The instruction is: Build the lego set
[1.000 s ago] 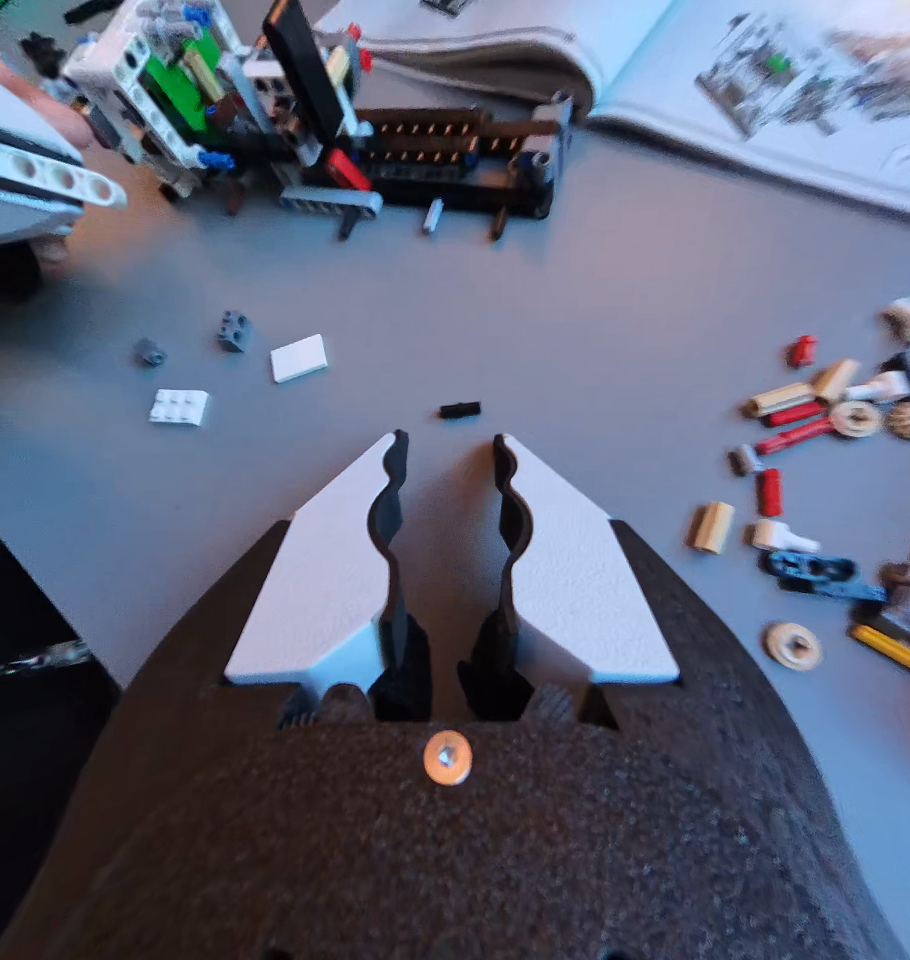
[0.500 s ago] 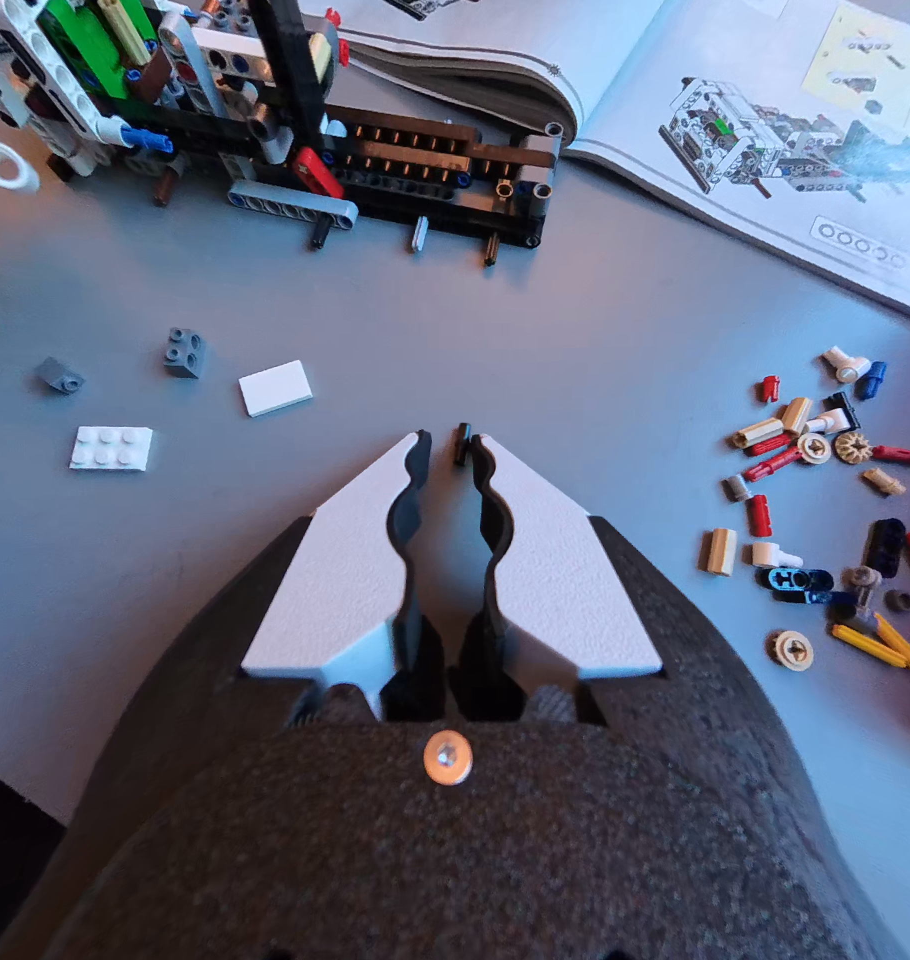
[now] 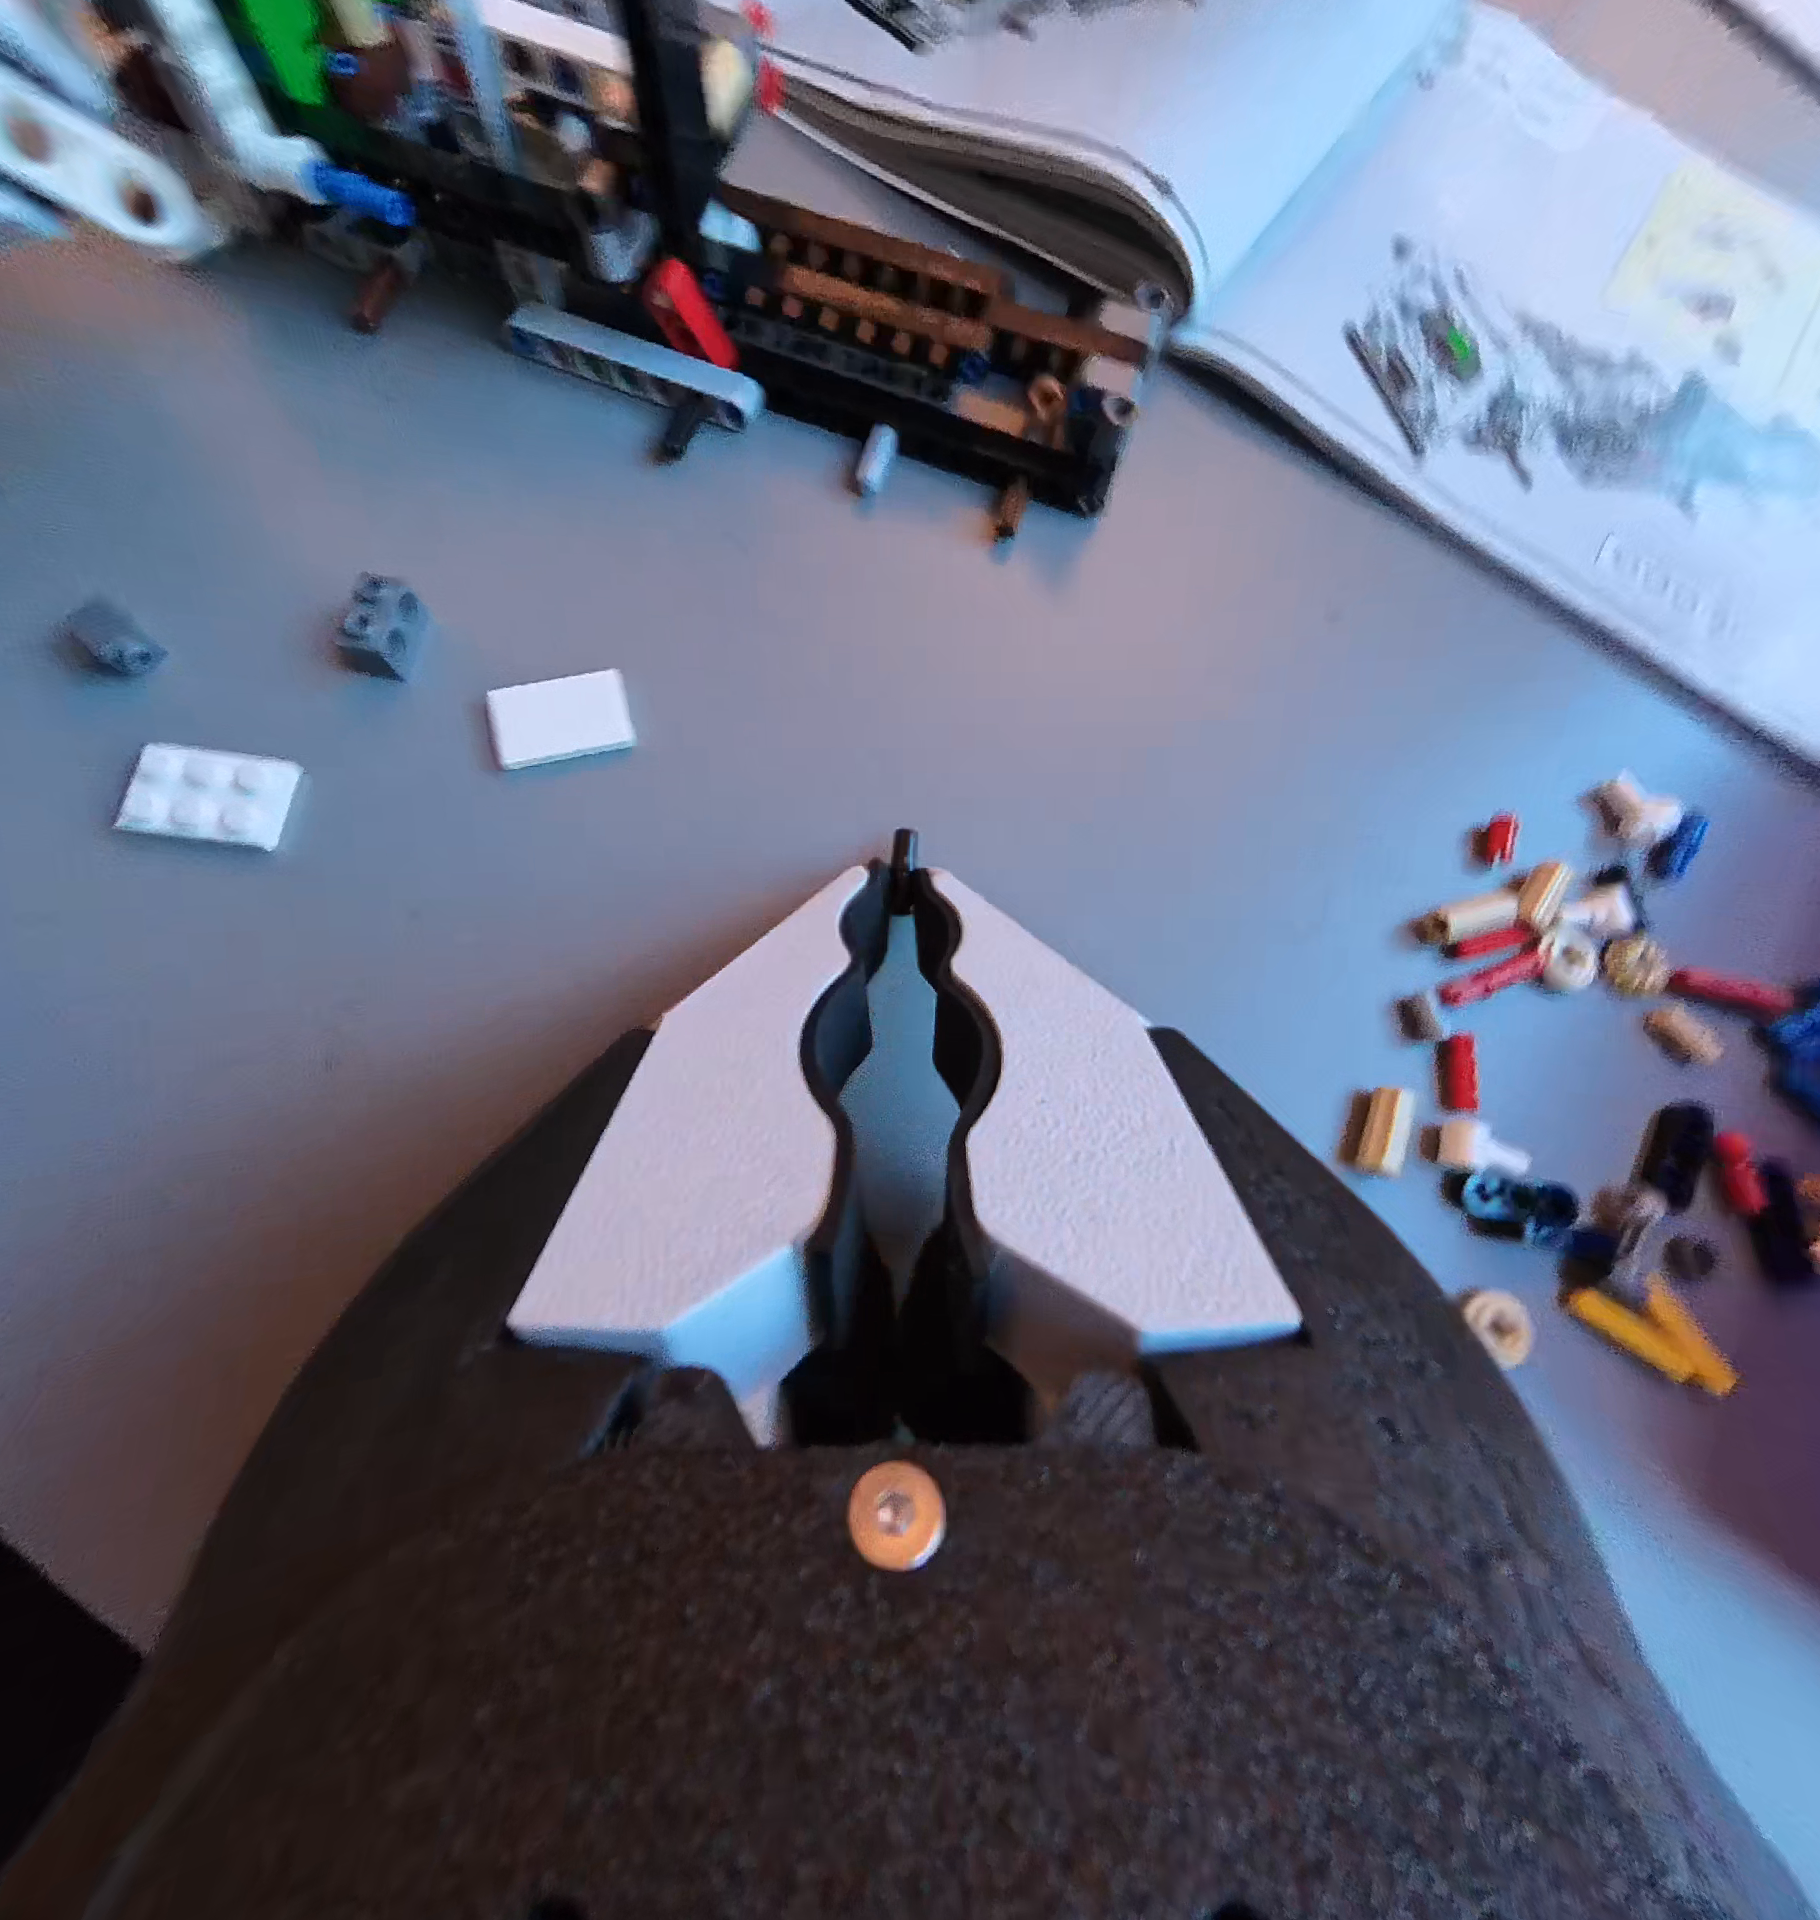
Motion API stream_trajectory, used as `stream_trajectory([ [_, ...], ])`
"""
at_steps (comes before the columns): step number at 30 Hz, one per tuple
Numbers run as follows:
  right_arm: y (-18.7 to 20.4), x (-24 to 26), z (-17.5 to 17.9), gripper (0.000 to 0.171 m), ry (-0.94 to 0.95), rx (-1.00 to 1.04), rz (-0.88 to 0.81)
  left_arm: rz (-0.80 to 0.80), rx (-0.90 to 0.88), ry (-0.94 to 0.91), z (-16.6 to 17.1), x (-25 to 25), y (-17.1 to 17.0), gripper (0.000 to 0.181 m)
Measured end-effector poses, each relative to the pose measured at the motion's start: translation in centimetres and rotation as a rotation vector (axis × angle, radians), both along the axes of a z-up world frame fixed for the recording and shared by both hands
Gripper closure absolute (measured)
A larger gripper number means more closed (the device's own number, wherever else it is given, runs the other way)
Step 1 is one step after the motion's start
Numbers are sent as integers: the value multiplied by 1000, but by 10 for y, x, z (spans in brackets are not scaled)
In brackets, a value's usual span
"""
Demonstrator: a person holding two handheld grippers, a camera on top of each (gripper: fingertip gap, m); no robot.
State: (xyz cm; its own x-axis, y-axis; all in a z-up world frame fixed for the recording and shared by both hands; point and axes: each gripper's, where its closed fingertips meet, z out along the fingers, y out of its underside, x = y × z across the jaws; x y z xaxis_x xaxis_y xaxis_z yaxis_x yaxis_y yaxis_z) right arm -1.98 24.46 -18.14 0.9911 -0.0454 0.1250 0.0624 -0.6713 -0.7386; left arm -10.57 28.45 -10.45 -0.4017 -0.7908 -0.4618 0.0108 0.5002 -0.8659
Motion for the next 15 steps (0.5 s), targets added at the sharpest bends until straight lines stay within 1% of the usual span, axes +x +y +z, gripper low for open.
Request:
stream_trajectory([
  [1,2,-7,10,168,-64,25,80,-12,-17,-1,1,-1,-1,175],
  [4,4,-23,47,168,-482,47,361,-40,-79,33,0,-2,-3,175],
  [5,5,-35,57,168,-568,62,466,-48,-89,39,0,-2,-4,175],
  [6,6,-43,66,168,-632,64,535,-53,-93,45,-1,-2,-5,175],
  [7,5,-52,70,168,-668,56,607,-60,-94,49,-1,-3,-6,175],
  [8,5,-62,72,168,-690,49,680,-69,-93,53,-2,-4,-8,175],
  [10,7,-73,76,168,-713,16,741,-78,-78,56,-4,-5,-11,175],
  [14,9,-91,74,168,-557,-59,784,-82,-19,47,-8,-5,-15,175],
  [15,11,-88,75,168,-558,-67,775,-91,-13,49,-9,-6,-17,175],
])
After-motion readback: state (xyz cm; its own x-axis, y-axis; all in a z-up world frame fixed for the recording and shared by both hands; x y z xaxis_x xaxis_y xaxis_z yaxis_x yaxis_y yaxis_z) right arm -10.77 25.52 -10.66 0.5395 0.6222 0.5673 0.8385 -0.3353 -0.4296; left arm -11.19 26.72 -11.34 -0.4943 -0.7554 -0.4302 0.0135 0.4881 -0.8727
